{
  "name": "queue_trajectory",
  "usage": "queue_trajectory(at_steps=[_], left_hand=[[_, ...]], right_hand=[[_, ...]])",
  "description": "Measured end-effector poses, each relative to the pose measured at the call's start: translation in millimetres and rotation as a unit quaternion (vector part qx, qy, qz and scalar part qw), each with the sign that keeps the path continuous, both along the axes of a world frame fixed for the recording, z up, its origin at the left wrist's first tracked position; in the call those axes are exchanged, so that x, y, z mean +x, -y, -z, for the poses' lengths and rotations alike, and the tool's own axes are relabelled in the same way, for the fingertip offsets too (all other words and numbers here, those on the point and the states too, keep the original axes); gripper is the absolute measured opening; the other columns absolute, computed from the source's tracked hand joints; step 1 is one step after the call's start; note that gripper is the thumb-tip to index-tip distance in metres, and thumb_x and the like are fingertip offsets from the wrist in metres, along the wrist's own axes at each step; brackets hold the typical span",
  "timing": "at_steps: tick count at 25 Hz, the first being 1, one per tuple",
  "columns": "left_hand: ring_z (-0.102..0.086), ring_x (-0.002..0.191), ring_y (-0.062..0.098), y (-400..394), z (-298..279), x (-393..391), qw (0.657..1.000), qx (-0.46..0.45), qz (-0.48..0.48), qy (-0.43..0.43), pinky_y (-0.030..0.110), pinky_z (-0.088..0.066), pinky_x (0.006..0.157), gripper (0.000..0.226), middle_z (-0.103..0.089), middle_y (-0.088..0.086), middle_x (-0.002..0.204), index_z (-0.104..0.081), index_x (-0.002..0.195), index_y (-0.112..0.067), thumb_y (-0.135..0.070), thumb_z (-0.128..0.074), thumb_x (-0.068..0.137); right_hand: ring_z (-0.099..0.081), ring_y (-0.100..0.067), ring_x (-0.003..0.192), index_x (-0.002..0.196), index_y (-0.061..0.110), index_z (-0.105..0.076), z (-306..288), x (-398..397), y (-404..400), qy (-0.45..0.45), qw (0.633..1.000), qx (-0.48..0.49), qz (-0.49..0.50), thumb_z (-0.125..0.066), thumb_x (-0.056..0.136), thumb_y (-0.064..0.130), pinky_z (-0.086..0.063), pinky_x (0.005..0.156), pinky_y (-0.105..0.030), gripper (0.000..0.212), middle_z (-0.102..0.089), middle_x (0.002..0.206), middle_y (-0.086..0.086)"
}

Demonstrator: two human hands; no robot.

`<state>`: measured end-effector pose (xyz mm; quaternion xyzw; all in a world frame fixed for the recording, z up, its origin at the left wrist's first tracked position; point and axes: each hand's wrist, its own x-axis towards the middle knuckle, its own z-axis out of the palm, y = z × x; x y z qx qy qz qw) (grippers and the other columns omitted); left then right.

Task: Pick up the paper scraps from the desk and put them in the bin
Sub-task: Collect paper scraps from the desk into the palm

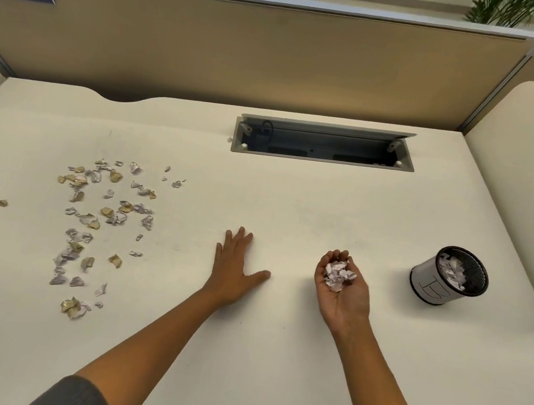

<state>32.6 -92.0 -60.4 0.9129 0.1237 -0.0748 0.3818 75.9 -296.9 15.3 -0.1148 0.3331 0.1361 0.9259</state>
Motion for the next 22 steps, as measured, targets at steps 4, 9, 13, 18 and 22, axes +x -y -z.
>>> queue_trajectory(at_steps=[4, 9, 13, 18, 22], left_hand=[[0.021, 0.149, 0.016, -1, 5, 2, 0.998, 0.054, 0.025, -0.02, 0.04, 0.013, 0.119, 0.116, 0.011, -0.008, 0.163, -0.007, 0.156, -0.024, -0.069, -0.069, 0.069], [0.02, 0.149, 0.015, -1, 3, 2, 0.998, 0.051, 0.026, -0.013, 0.04, 0.012, 0.12, 0.116, 0.01, -0.008, 0.163, -0.008, 0.156, -0.025, -0.068, -0.071, 0.069], [0.02, 0.149, 0.014, -2, 0, 0, 0.998, 0.049, 0.023, -0.011, 0.04, 0.012, 0.12, 0.115, 0.009, -0.008, 0.164, -0.009, 0.156, -0.025, -0.066, -0.072, 0.069], [0.019, 0.149, 0.013, -1, -3, -1, 0.999, 0.037, 0.022, -0.009, 0.039, 0.012, 0.121, 0.114, 0.009, -0.009, 0.164, -0.01, 0.156, -0.025, -0.064, -0.073, 0.069], [0.018, 0.149, 0.013, -1, -4, -2, 0.999, 0.038, 0.022, -0.008, 0.039, 0.012, 0.121, 0.114, 0.009, -0.009, 0.163, -0.01, 0.156, -0.024, -0.064, -0.074, 0.07]], right_hand=[[-0.062, -0.013, 0.077, 0.075, 0.008, -0.064, -21, 29, 61, 0.086, 0.995, -0.025, 0.05, -0.047, 0.097, 0.012, -0.053, 0.081, -0.024, 0.028, -0.064, 0.076, -0.003], [-0.065, -0.013, 0.077, 0.078, 0.011, -0.065, -50, 69, 148, 0.152, 0.97, -0.144, 0.126, -0.048, 0.1, 0.016, -0.054, 0.081, -0.023, 0.028, -0.065, 0.081, 0.0], [-0.062, -0.01, 0.077, 0.081, 0.013, -0.061, -45, 83, 183, 0.19, 0.884, -0.413, 0.107, -0.043, 0.101, 0.009, -0.05, 0.081, -0.021, 0.027, -0.063, 0.081, 0.001], [-0.062, -0.014, 0.096, 0.088, 0.021, -0.065, -29, 78, 193, 0.206, 0.778, -0.594, 0.02, -0.041, 0.1, 0.017, -0.047, 0.088, -0.026, 0.027, -0.066, 0.096, 0.0], [-0.063, -0.014, 0.112, 0.1, 0.024, -0.064, -27, 71, 195, 0.226, 0.776, -0.589, -0.008, -0.034, 0.104, 0.014, -0.046, 0.099, -0.024, 0.031, -0.07, 0.111, -0.001]])
